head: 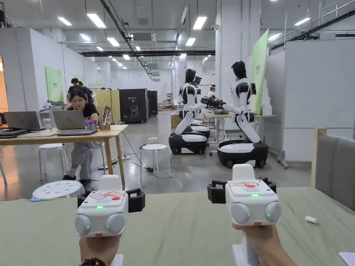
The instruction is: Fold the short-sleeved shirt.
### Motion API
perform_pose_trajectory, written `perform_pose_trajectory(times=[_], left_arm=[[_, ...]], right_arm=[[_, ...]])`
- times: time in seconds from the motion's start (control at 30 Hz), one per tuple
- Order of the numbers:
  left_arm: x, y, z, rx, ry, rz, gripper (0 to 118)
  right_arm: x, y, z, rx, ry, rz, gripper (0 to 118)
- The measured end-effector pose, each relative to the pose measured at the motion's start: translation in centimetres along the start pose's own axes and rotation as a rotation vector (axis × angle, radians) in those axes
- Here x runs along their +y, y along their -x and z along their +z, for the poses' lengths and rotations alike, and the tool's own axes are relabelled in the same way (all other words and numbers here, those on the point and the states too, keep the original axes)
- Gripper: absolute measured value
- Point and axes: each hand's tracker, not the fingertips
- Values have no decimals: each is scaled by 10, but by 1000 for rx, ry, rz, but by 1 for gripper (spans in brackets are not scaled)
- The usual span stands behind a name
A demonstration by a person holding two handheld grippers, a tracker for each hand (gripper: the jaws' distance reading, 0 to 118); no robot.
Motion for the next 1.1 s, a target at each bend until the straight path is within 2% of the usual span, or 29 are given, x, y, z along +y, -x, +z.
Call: perform_pose_trajectory(times=[0.67, 0.73, 0.87, 1.0, 1.1], left_arm=[[-1, 7, 4, -4, 18, 39, 118], [-2, 6, 4, -2, 12, 26, 118], [-2, 5, 5, -8, 15, 19, 118], [-2, 4, 7, -9, 15, 13, 118], [-2, 4, 7, -5, 17, 8, 118]], right_arm=[[3, -1, 11, 70, -48, 26, 118], [8, -3, 14, 91, -43, -3, 118], [19, -5, 14, 101, 32, -137, 118], [23, -2, 13, 89, 49, -152, 118], [22, 2, 16, 60, 29, -110, 118]])
